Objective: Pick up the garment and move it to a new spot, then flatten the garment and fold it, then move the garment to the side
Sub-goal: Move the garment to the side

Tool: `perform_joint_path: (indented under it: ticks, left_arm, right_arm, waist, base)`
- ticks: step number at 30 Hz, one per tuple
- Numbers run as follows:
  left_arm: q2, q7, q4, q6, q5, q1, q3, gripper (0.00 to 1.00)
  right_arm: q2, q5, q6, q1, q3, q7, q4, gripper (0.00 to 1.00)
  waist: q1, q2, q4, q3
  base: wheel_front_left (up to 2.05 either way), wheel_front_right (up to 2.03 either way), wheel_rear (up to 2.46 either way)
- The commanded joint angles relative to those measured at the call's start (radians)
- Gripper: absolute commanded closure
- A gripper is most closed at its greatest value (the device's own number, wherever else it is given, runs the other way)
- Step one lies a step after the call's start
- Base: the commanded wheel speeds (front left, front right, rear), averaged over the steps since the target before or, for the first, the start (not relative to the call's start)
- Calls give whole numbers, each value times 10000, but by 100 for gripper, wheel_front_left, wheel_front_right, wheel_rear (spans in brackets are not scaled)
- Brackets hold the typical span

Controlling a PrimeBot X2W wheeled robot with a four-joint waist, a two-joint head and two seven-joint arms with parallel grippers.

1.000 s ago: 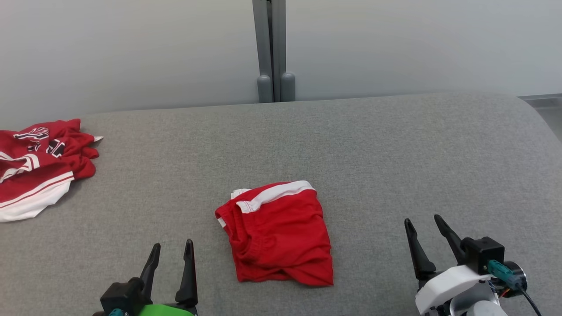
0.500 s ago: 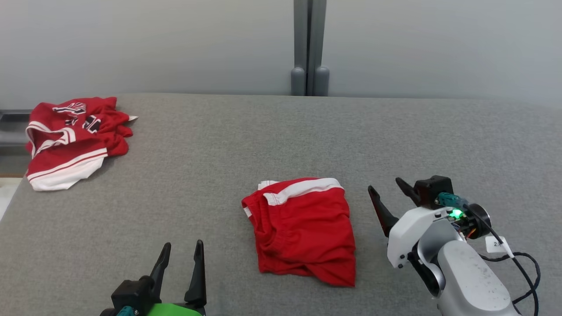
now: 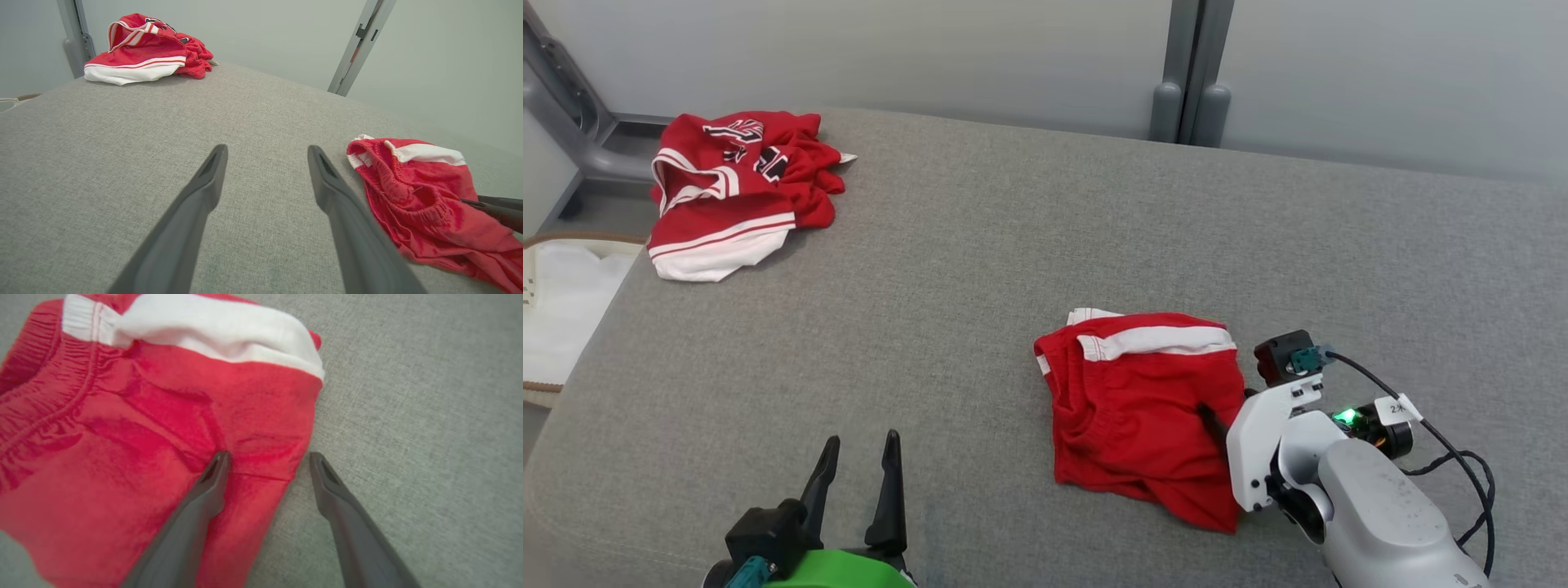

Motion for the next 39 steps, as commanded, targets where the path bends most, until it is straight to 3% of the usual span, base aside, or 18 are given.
perform_joint_path:
  ticks: [1, 3, 4, 7, 14, 31, 39]
  left_arm:
    - [11, -3, -37, 57, -41, -171, -4, 0]
    - [11, -3, -54, 78, -80, -222, -36, 0]
    - [11, -3, -53, 75, -84, -238, -54, 0]
    - [11, -3, -67, 72, -126, -287, -128, 0]
    - [13, -3, -204, 101, -22, -502, -216, 0]
    - [40, -3, -482, -154, 890, -1942, -209, 0]
    - [274, -3, -261, -264, 1122, -2543, -454, 0]
  right_arm:
    - [-49, 193, -8, -127, 88, 141, 158, 0]
    - [-43, 418, -8, -218, 244, 288, 322, 6]
    - [-43, 480, -8, -248, 310, 299, 376, 52]
    - [-40, 611, -8, -424, 535, 163, 477, 98]
    - [-64, 466, -11, -1071, 583, -582, 599, 100]
    - [-739, -1189, -11, -2653, -1695, -1350, 713, 100]
    - [-686, -1472, -11, -2917, -2566, -1722, 736, 100]
  waist:
    - [0, 0, 119, 175]
    - [0, 0, 97, 250]
    - [0, 0, 82, 280]
    - [0, 0, -11, 402]
    - [0, 0, -706, 701]
    - [0, 0, -4707, 2362]
    - [0, 0, -5694, 2968]
  base:
    - [0, 0, 0]
    - [0, 0, 0]
    - [0, 0, 0]
    - [0, 0, 0]
    - [0, 0, 0]
    - [0, 0, 0]
    - [0, 0, 0]
